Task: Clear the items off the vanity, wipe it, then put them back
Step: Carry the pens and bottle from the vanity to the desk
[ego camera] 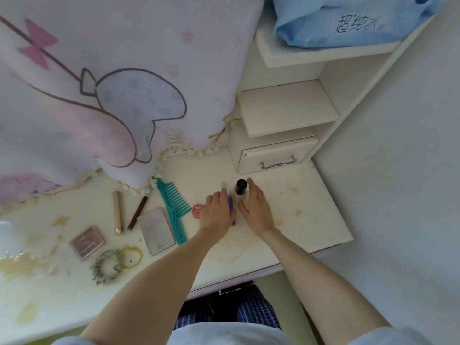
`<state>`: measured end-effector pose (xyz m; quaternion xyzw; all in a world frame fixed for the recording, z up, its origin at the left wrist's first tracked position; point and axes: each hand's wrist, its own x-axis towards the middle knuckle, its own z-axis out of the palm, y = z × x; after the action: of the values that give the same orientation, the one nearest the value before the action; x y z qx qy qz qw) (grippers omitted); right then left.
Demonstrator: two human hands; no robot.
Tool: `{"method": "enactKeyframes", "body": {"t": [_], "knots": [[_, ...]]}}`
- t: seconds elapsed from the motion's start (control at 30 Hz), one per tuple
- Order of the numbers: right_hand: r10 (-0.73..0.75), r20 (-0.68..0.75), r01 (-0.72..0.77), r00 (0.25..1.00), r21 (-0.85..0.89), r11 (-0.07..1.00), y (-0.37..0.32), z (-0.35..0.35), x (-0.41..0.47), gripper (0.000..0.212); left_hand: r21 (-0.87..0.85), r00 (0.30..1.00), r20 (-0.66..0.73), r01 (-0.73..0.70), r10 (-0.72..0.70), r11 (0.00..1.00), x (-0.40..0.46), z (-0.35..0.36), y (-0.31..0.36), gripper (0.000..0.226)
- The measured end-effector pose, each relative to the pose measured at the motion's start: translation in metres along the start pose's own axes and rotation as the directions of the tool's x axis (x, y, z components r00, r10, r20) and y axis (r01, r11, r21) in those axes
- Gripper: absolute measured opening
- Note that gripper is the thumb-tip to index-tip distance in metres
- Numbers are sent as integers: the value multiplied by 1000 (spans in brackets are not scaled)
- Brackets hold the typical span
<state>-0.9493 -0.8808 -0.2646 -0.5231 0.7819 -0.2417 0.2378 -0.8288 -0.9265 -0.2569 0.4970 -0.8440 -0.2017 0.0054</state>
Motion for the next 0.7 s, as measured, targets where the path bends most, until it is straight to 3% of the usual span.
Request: {"method": "enactKeyframes", "body": {"t": [0.23,0.43,0.7], "knots": [[-67,20,64,998,103,993,11,0,16,59,-19,986,104,130,-128,991,27,11,5,37],[-57,-48,64,997,170,983,13,-2,27,32,-11,967,187,180,-175,984,44,9,4,27],[20,48,-32,999,271,962,7,-4,27,35,-14,940,264,229,-217,973,55,7,12,23]]}}
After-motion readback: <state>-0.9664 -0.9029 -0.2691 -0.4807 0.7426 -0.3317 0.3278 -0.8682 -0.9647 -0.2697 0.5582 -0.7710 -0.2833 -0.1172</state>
